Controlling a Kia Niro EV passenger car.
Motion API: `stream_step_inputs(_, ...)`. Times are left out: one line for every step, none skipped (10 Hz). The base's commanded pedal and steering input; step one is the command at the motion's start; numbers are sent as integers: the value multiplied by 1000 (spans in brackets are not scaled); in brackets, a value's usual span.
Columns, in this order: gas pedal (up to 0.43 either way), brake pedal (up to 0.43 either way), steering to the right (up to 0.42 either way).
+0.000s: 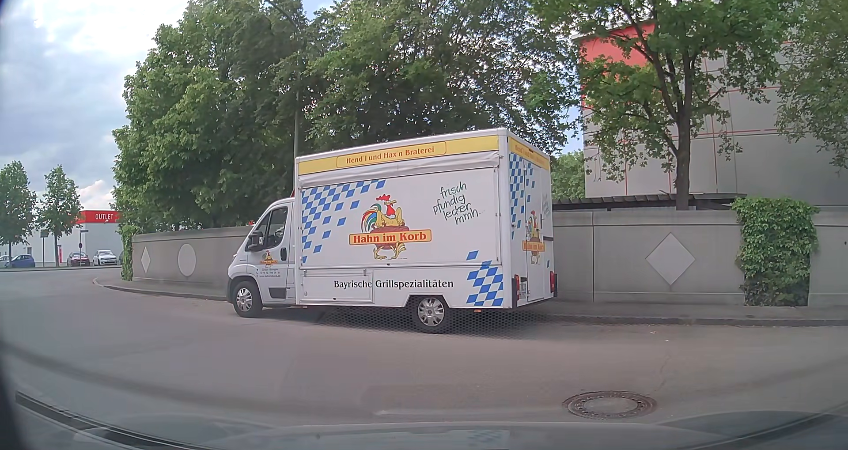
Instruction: Follow the waypoints while adhering to traffic rules and regulations
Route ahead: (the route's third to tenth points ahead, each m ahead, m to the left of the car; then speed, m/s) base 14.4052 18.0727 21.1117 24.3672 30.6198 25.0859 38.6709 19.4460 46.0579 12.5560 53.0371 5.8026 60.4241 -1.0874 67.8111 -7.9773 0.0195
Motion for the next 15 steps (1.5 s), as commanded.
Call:
stream_step_inputs(0,18,-289)
stream_step_inputs(0,18,-289)
stream_step_inputs(0,18,-294)
stream_step_inputs(0,18,-303)
stream_step_inputs(0,18,-318)
stream_step_inputs(0,18,-345)
stream_step_inputs(0,18,-380)
stream_step_inputs(79,18,-412)
stream_step_inputs(157,18,-446)
stream_step_inputs(177,18,-480)
stream_step_inputs(177,18,-500)
stream_step_inputs(177,18,-502)
stream_step_inputs(189,18,-499)
stream_step_inputs(197,18,-499)
stream_step_inputs(197,18,-497)
